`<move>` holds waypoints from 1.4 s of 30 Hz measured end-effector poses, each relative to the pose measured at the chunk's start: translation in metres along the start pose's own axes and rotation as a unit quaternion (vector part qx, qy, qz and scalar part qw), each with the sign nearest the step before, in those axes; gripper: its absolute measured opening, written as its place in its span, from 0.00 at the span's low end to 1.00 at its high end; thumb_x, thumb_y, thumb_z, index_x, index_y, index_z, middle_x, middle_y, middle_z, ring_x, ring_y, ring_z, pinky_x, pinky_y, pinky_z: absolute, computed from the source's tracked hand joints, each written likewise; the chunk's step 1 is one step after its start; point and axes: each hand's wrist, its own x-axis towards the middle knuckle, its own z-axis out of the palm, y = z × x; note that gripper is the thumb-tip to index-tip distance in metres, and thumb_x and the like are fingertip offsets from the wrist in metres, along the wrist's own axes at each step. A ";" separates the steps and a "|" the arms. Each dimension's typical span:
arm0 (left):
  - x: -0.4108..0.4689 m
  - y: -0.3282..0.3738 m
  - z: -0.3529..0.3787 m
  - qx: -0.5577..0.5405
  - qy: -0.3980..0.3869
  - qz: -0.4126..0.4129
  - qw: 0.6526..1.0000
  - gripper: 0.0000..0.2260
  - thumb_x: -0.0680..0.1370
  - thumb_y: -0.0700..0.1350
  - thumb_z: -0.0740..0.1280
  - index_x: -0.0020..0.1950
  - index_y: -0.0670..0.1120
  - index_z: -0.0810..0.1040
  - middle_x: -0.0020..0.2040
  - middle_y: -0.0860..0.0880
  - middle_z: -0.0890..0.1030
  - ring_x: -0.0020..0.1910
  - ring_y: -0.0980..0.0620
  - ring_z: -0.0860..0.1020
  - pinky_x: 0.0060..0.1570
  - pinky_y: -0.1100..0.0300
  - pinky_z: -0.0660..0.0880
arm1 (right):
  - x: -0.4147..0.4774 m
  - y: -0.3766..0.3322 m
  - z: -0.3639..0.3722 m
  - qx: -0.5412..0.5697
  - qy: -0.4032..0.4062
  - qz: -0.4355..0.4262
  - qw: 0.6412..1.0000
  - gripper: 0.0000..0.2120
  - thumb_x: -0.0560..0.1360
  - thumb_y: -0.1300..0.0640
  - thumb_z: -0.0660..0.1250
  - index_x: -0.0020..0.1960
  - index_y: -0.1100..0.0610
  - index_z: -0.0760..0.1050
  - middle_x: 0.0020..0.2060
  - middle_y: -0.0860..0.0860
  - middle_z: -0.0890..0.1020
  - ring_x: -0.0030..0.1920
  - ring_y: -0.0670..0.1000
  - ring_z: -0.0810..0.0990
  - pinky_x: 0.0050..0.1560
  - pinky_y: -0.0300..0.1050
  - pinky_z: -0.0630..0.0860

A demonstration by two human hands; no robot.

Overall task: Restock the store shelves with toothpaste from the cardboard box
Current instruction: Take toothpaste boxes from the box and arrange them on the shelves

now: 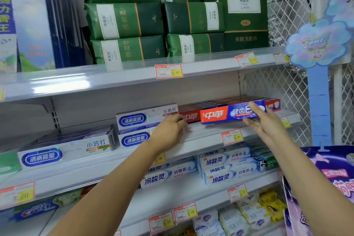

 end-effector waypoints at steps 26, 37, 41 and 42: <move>-0.036 0.018 0.009 0.005 0.093 -0.049 0.994 0.15 0.78 0.51 0.56 0.51 0.46 0.80 0.59 0.47 0.74 0.56 0.51 0.76 0.50 0.61 0.75 | 0.108 0.028 0.064 -0.758 -0.152 -0.250 0.583 0.20 0.70 0.57 0.74 0.60 0.56 0.75 0.58 0.57 0.76 0.58 0.57 0.74 0.53 0.50 0.74; -0.036 0.019 0.009 -0.012 0.084 -0.069 0.994 0.15 0.78 0.51 0.57 0.53 0.46 0.79 0.62 0.48 0.73 0.58 0.52 0.74 0.48 0.64 0.74 | 0.117 0.037 0.063 -0.740 -0.151 -0.235 0.612 0.27 0.68 0.46 0.75 0.61 0.57 0.73 0.57 0.56 0.78 0.56 0.58 0.76 0.48 0.47 0.73; -0.036 0.019 0.009 -0.012 0.084 -0.067 0.994 0.14 0.78 0.51 0.58 0.53 0.46 0.80 0.61 0.48 0.73 0.57 0.52 0.74 0.49 0.65 0.72 | 0.119 0.036 0.063 -0.749 -0.171 -0.224 0.600 0.29 0.68 0.47 0.74 0.65 0.54 0.71 0.63 0.54 0.74 0.64 0.59 0.69 0.59 0.53 0.71; -0.036 0.019 0.009 -0.013 0.084 -0.068 0.994 0.14 0.78 0.51 0.58 0.53 0.46 0.80 0.61 0.48 0.73 0.58 0.52 0.74 0.50 0.65 0.73 | 0.120 0.035 0.063 -0.752 -0.175 -0.218 0.597 0.30 0.68 0.47 0.75 0.65 0.54 0.71 0.64 0.54 0.73 0.65 0.59 0.67 0.60 0.54 0.70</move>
